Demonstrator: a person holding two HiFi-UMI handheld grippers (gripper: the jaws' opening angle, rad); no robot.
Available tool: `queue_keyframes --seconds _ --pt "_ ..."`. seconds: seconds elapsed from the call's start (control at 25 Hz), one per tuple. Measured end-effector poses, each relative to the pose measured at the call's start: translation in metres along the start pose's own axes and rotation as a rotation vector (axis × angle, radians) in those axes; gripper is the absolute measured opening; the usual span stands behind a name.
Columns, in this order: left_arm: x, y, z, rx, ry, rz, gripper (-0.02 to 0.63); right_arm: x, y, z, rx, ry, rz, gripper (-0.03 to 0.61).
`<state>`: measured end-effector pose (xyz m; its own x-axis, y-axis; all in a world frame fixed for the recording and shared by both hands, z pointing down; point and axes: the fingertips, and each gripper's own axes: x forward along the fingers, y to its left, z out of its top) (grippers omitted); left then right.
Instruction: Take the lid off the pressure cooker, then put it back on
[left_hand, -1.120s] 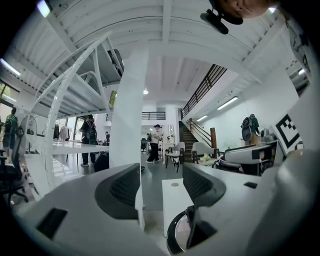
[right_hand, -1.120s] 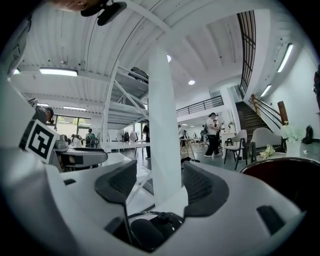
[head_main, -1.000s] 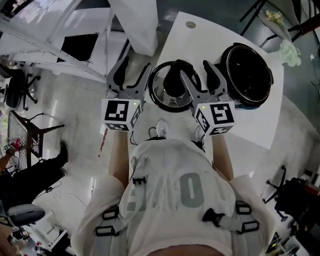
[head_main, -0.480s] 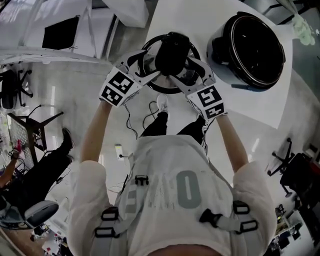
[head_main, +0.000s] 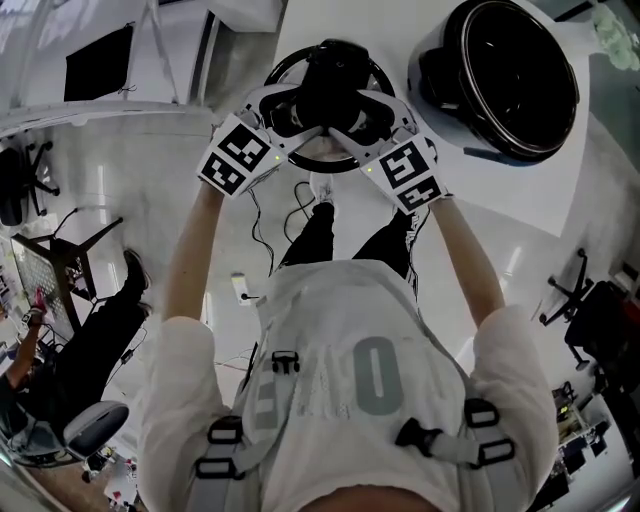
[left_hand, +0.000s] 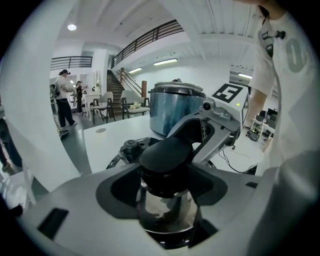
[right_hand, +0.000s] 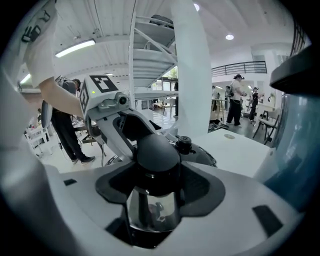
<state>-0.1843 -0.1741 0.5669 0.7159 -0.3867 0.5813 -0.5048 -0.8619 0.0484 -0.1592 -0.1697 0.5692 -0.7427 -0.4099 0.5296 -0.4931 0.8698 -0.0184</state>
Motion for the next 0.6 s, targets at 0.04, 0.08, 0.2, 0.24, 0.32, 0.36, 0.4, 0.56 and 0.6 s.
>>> queue_keyframes --seconds 0.04,0.08,0.2,0.24,0.32,0.36,0.4,0.56,0.6 --pt "0.0 -0.001 0.0 0.011 -0.012 -0.004 0.284 0.0 0.001 0.0 -0.009 0.005 0.008 0.269" --pt "0.0 -0.001 0.001 0.017 -0.023 -0.008 0.282 -0.001 0.002 0.001 -0.014 0.006 0.013 0.268" --pt "-0.001 -0.001 0.002 0.024 -0.027 -0.01 0.273 -0.002 0.002 0.002 -0.018 0.0 0.013 0.267" --pt "-0.001 -0.001 0.002 0.022 -0.022 -0.01 0.272 -0.003 0.001 0.003 -0.023 -0.002 0.008 0.265" --pt "-0.001 -0.001 0.002 0.006 -0.016 -0.011 0.267 -0.005 0.0 0.006 -0.039 -0.012 -0.004 0.264" --pt "-0.003 0.0 0.005 -0.005 -0.019 -0.011 0.265 -0.006 -0.001 0.009 -0.045 -0.018 -0.006 0.262" --pt "-0.005 0.001 0.009 -0.014 -0.027 -0.01 0.265 -0.008 -0.001 0.014 -0.046 -0.027 -0.005 0.261" --pt "-0.033 0.005 0.032 0.002 -0.056 0.01 0.265 -0.017 0.004 0.047 -0.04 -0.082 0.0 0.258" --pt "-0.043 0.007 0.038 0.017 -0.057 0.021 0.265 -0.019 0.007 0.058 -0.049 -0.098 -0.003 0.258"
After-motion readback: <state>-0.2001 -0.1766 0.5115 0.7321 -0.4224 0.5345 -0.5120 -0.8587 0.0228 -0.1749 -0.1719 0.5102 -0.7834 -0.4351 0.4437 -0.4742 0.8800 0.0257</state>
